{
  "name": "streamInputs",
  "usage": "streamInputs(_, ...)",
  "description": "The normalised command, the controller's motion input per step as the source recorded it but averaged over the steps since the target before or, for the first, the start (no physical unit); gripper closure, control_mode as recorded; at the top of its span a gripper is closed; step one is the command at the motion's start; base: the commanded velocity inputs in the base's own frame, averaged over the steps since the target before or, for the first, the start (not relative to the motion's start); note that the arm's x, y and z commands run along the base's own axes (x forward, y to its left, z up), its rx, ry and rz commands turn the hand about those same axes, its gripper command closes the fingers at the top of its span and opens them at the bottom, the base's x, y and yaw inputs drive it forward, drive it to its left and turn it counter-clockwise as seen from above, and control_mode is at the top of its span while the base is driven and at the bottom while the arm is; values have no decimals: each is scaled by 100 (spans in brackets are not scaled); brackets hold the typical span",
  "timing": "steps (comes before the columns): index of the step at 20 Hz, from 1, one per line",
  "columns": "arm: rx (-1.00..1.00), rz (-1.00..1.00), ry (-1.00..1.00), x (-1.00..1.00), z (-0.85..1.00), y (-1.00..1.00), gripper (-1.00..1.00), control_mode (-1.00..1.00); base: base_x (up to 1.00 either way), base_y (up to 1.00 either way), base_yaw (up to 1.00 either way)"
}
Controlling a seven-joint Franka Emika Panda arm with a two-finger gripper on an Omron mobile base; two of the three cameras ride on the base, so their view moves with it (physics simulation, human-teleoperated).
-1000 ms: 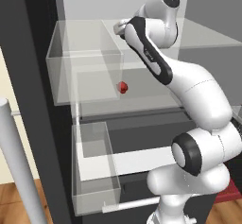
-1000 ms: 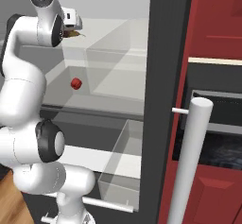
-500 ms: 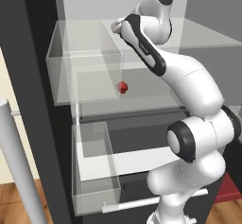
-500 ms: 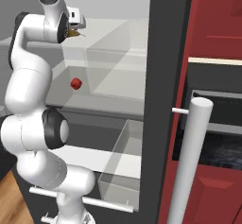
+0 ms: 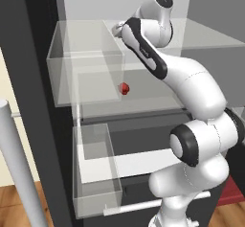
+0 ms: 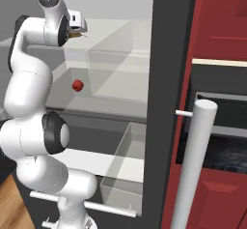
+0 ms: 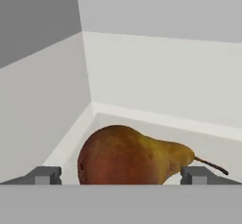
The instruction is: Open the fridge, remove the pear, bell pepper, and fish, and place them on any counter.
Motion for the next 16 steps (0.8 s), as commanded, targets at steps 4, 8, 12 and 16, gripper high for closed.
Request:
streamInputs(4, 0, -30, 0, 0, -15, 8, -100, -100, 0, 0, 0)
streamInputs(8, 3, -40, 0, 13, 0, 29, -100, -100, 0, 0, 0)
streamInputs(12, 9, -28, 8, 22, 0, 26, -100, -100, 0, 0, 0)
streamInputs(16, 12, -13, 6, 43, 0, -1, -100, -100, 0, 0, 0)
